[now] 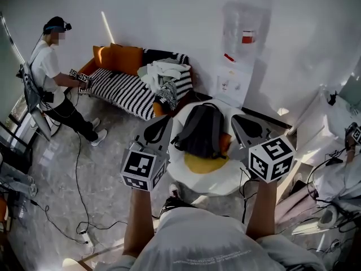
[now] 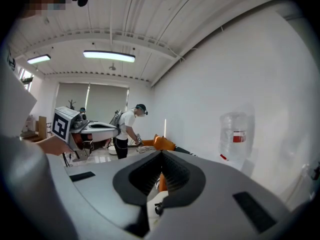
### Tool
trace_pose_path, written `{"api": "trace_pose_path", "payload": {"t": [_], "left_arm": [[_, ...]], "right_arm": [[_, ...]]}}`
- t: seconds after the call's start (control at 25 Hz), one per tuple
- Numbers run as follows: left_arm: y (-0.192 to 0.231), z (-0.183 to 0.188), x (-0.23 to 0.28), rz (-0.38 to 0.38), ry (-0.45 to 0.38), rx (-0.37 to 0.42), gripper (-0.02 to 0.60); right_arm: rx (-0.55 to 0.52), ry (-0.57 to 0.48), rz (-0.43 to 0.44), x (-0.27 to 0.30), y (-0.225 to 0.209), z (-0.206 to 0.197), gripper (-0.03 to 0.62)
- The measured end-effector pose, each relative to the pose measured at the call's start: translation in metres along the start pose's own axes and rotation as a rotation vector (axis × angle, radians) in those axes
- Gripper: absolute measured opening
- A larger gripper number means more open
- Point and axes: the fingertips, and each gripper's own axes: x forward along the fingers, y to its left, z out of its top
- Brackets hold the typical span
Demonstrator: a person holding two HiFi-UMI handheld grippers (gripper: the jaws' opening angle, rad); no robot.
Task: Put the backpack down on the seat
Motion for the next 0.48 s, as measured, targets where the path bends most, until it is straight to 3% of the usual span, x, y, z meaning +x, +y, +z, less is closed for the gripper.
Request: {"api": "trace_pose_path", "payload": {"t": [0.48], "left_arm": [[0.001,0.0,0.034,-0.009,0.016,-0.042,0.009]], "right_arm": [[0.01,0.068,-0.008,0.02,-0.031,-0.015,0.003]]}}
